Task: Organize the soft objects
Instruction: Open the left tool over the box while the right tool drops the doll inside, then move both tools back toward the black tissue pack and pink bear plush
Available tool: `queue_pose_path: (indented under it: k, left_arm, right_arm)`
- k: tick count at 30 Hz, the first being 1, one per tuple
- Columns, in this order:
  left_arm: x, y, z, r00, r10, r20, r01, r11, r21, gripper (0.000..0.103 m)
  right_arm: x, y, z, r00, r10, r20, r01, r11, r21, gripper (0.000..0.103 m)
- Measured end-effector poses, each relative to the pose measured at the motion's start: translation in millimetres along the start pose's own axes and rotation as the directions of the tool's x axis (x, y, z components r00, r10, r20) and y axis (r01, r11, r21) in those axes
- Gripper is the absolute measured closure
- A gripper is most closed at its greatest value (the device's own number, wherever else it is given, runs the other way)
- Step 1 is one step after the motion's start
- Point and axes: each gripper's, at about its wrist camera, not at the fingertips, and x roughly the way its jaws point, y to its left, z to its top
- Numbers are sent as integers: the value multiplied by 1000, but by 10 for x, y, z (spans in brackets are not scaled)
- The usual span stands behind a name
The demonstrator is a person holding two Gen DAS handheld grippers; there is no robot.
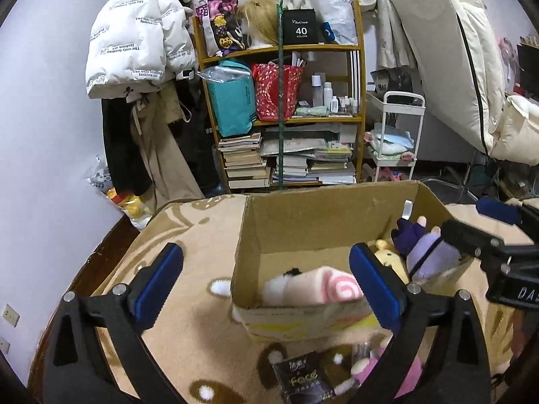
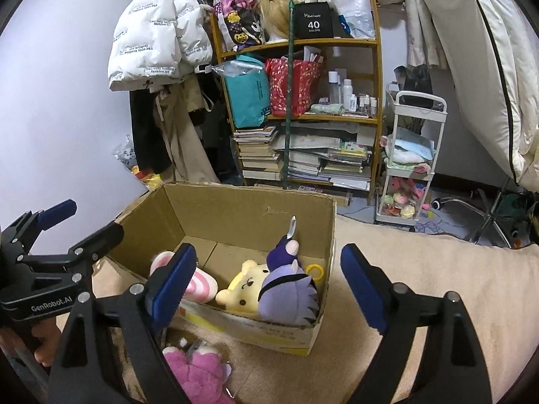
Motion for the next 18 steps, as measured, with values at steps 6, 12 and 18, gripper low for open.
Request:
queue_pose_path:
  k: [6,12,18]
  left_arm:
    - [-229,-11,-66,1000,-9,-16,9,999,43,5]
    - [-494,26,-142,999,-3,-36,5,999,37,5]
    - [-725,112,-261,996,-6,-89,6,1000,-2,5]
  right_arm:
    - [-196,86,66,1000,1,31,-1,1000,-5,11]
    - [-448,147,29,999,-18,33,19,1000,-15,11]
    - [-698,188,-8,999,-12,37,13,1000,-22,11]
